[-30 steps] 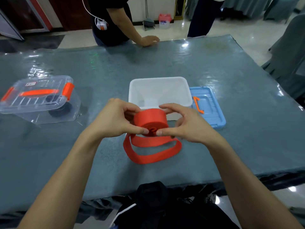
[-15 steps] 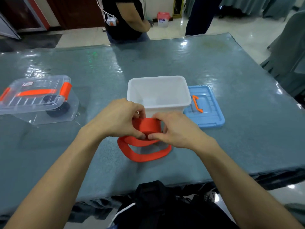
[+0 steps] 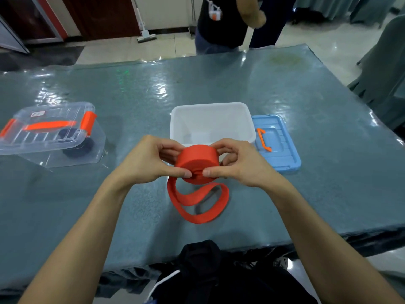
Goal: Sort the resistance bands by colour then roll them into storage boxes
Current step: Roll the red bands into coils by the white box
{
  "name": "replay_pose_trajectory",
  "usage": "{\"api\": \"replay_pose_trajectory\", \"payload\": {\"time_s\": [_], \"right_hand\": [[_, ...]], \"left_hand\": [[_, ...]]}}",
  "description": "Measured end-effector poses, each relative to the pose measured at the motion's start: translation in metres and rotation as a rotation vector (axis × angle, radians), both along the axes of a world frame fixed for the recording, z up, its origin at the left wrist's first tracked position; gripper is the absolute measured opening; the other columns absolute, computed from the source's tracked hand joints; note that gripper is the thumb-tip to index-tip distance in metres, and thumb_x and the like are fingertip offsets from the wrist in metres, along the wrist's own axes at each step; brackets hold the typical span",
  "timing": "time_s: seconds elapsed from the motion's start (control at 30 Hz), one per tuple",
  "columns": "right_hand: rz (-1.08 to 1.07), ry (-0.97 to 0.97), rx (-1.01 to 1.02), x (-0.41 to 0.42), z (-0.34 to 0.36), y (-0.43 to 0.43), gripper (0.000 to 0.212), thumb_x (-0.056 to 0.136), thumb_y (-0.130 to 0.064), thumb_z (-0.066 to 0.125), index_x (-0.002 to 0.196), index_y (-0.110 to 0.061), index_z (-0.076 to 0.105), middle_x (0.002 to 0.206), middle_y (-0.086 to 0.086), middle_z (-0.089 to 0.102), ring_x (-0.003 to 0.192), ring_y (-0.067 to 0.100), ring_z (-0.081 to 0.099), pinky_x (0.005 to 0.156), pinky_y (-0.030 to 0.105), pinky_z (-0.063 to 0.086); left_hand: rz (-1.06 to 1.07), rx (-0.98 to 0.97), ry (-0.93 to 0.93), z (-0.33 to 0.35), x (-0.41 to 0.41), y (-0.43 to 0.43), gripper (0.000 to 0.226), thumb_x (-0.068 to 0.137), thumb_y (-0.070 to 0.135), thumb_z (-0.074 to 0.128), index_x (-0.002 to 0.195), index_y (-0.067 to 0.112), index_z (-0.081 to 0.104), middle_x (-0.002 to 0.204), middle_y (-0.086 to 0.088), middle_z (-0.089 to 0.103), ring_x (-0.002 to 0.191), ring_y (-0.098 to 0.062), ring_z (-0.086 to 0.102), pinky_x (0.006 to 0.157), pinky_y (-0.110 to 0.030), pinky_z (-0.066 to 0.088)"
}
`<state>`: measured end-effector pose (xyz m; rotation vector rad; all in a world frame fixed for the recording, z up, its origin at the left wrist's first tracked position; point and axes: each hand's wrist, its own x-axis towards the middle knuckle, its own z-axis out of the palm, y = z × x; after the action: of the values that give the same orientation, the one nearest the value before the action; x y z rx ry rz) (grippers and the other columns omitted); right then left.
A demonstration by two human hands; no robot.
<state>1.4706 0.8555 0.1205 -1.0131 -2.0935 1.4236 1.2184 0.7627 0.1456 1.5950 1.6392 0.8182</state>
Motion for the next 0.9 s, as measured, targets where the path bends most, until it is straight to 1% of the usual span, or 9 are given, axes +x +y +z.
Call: {"api": "replay_pose_trajectory", "payload": {"time_s": [0.1, 0.2, 0.37, 0.47, 0.63, 0.7, 0.77, 0.83, 0.9], "right_hand": [[0.114, -0.227, 0.234, -0.007, 0.004, 0.001, 0.076, 0.059, -0.063, 0.095, 0.127, -0.043, 0.067, 0.117, -0.019, 0.072, 0.080, -0.003, 0.066, 0.079, 0.027, 0.053], [0.201, -0.293, 0.349, -0.019, 0.003, 0.004, 0.054, 0.065, -0.062, 0.085, 0.109, -0.033, 0.075, 0.097, -0.013, 0.077, 0.090, 0.008, 0.070, 0.083, 0.040, 0.058], [0.043, -0.017, 0.070, 0.001, 0.008, 0.003, 0.039, 0.073, -0.028, 0.099, 0.105, -0.023, 0.077, 0.063, -0.005, 0.071, 0.056, 0.020, 0.071, 0.061, 0.033, 0.057], [-0.017, 0.248, -0.112, 0.005, 0.011, 0.005, 0.042, 0.070, -0.019, 0.096, 0.107, -0.013, 0.076, 0.077, 0.004, 0.075, 0.055, 0.027, 0.070, 0.061, 0.039, 0.061], [-0.058, 0.440, -0.242, -0.001, 0.003, -0.001, 0.040, 0.076, -0.015, 0.089, 0.112, -0.011, 0.074, 0.102, 0.013, 0.076, 0.070, 0.036, 0.071, 0.064, 0.043, 0.064], [-0.022, 0.362, -0.205, 0.000, 0.005, -0.002, 0.053, 0.075, -0.017, 0.093, 0.123, -0.016, 0.070, 0.112, 0.005, 0.076, 0.072, 0.039, 0.074, 0.068, 0.045, 0.065], [0.010, 0.113, -0.022, 0.003, 0.014, -0.001, 0.071, 0.071, -0.031, 0.100, 0.133, -0.036, 0.065, 0.120, -0.013, 0.073, 0.070, 0.035, 0.075, 0.068, 0.038, 0.063], [0.068, -0.087, 0.152, 0.002, 0.026, 0.000, 0.068, 0.069, -0.042, 0.100, 0.128, -0.044, 0.066, 0.104, -0.026, 0.073, 0.060, 0.018, 0.073, 0.060, 0.022, 0.053], [0.131, -0.123, 0.160, -0.004, 0.036, -0.002, 0.050, 0.072, -0.042, 0.099, 0.115, -0.035, 0.073, 0.084, -0.023, 0.074, 0.053, 0.013, 0.072, 0.054, 0.019, 0.049]], "left_hand": [[-0.030, -0.010, 0.196, 0.001, 0.003, 0.006, 0.049, 0.057, 0.034, 0.108, 0.100, 0.027, 0.085, 0.082, 0.011, 0.082, 0.082, -0.007, 0.079, 0.087, -0.039, 0.065], [-0.088, 0.024, 0.481, 0.005, 0.012, 0.012, 0.053, 0.052, 0.058, 0.099, 0.097, 0.037, 0.083, 0.081, 0.020, 0.079, 0.080, 0.004, 0.074, 0.082, -0.034, 0.063], [-0.092, -0.058, 0.091, 0.001, -0.007, 0.007, 0.064, 0.059, 0.030, 0.105, 0.118, 0.026, 0.081, 0.104, 0.012, 0.083, 0.104, -0.005, 0.078, 0.100, -0.026, 0.059], [-0.091, -0.074, -0.167, 0.000, -0.009, 0.005, 0.060, 0.063, 0.010, 0.097, 0.120, 0.014, 0.079, 0.108, -0.001, 0.084, 0.101, -0.011, 0.079, 0.095, -0.024, 0.059], [0.053, 0.097, -0.322, 0.015, 0.005, 0.009, 0.045, 0.065, 0.012, 0.095, 0.109, 0.015, 0.083, 0.100, -0.013, 0.083, 0.093, -0.018, 0.079, 0.088, -0.031, 0.064], [0.054, 0.095, -0.194, 0.025, 0.006, 0.009, 0.042, 0.064, 0.015, 0.099, 0.104, 0.015, 0.084, 0.093, -0.011, 0.084, 0.086, -0.018, 0.079, 0.086, -0.036, 0.066], [0.004, 0.059, -0.003, 0.033, 0.007, 0.009, 0.041, 0.063, 0.018, 0.103, 0.100, 0.015, 0.085, 0.086, 0.001, 0.084, 0.082, -0.013, 0.081, 0.086, -0.037, 0.066], [-0.058, 0.041, 0.170, 0.040, 0.012, 0.010, 0.038, 0.062, 0.026, 0.106, 0.094, 0.021, 0.086, 0.080, 0.012, 0.082, 0.078, -0.006, 0.080, 0.084, -0.035, 0.066], [-0.095, 0.049, 0.279, 0.043, 0.017, 0.011, 0.035, 0.062, 0.032, 0.105, 0.090, 0.028, 0.086, 0.077, 0.018, 0.080, 0.076, -0.002, 0.078, 0.083, -0.037, 0.065]]}}
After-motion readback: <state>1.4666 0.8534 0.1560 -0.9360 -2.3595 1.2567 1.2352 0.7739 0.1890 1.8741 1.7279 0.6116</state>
